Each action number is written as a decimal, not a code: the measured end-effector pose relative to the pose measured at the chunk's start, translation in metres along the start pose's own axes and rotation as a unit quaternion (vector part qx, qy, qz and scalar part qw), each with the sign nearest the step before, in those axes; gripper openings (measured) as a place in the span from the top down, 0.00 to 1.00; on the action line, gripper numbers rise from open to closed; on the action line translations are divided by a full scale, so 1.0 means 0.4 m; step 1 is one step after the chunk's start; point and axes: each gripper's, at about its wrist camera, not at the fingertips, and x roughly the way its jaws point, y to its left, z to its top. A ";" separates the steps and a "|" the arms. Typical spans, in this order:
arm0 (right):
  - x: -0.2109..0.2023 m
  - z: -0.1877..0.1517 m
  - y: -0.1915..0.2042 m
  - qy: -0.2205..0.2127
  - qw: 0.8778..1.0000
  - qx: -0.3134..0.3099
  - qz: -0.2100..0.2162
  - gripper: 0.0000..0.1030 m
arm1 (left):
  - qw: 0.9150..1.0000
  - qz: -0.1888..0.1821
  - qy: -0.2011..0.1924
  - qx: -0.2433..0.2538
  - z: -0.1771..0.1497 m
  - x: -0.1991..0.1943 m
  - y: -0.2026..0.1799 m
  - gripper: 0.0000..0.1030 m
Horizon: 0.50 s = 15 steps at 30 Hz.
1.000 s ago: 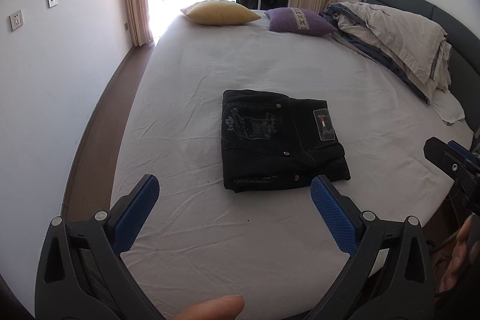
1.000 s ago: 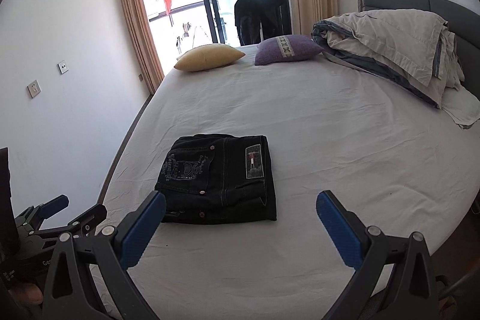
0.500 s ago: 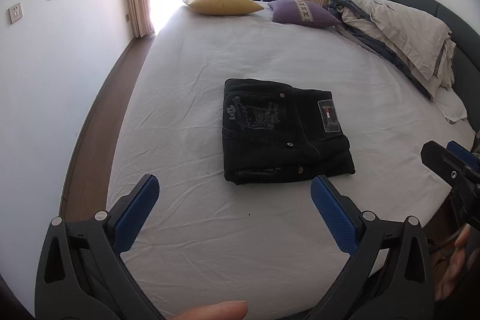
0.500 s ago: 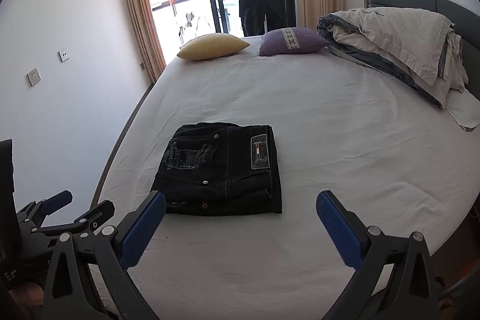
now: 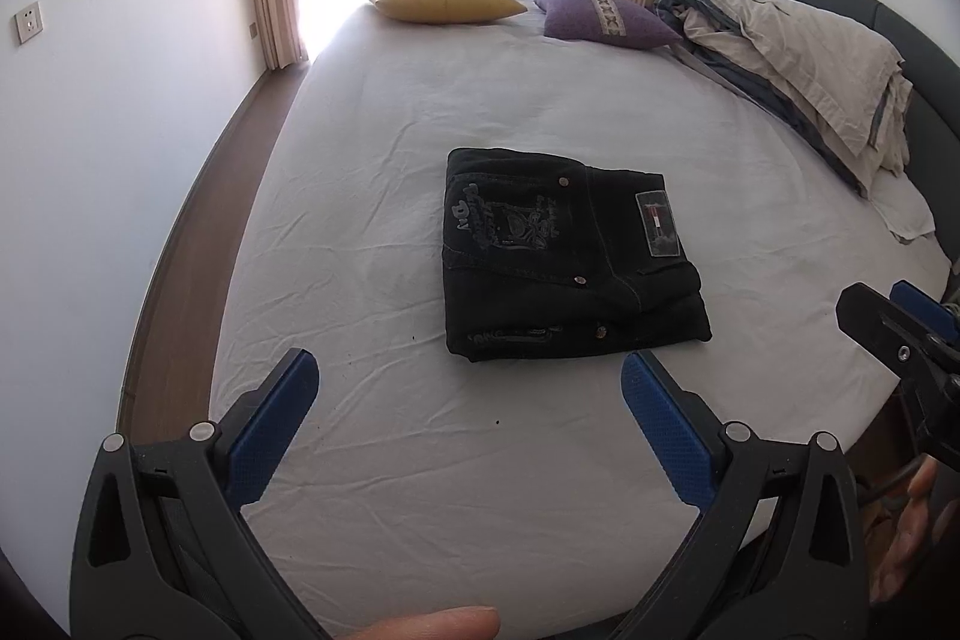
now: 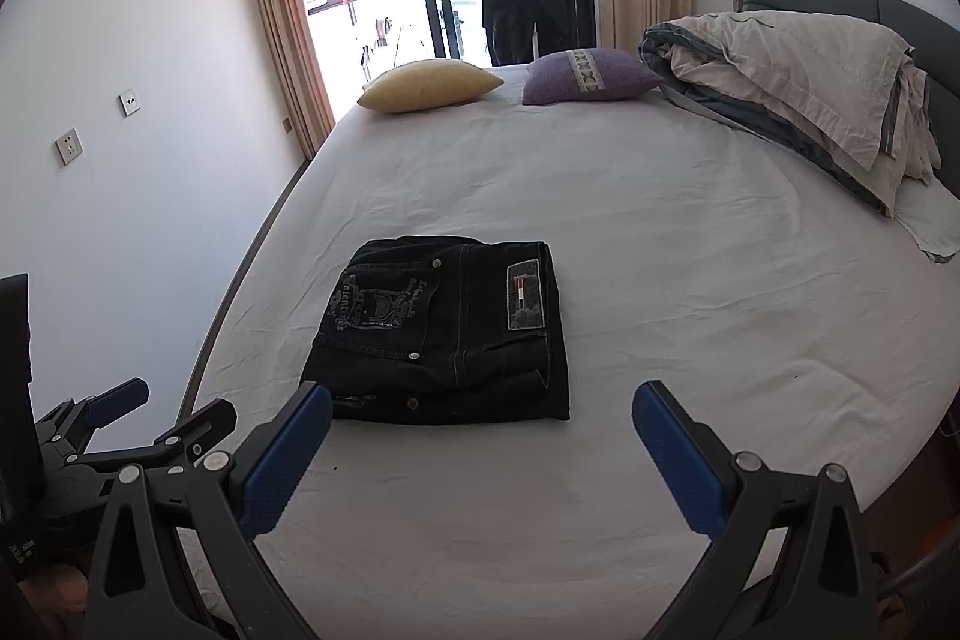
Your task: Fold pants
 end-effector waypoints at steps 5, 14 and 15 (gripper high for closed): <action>0.001 -0.002 0.001 0.001 1.000 0.000 0.000 0.00 | 1.000 0.000 0.000 0.000 -0.001 0.001 -0.001 0.00; 0.000 -0.001 0.001 0.001 1.000 0.000 0.000 0.00 | 1.000 0.000 0.001 0.001 -0.002 0.003 -0.002 0.00; 0.000 -0.001 0.001 0.001 1.000 0.000 0.000 0.00 | 1.000 0.000 0.001 0.000 -0.003 0.002 -0.002 0.00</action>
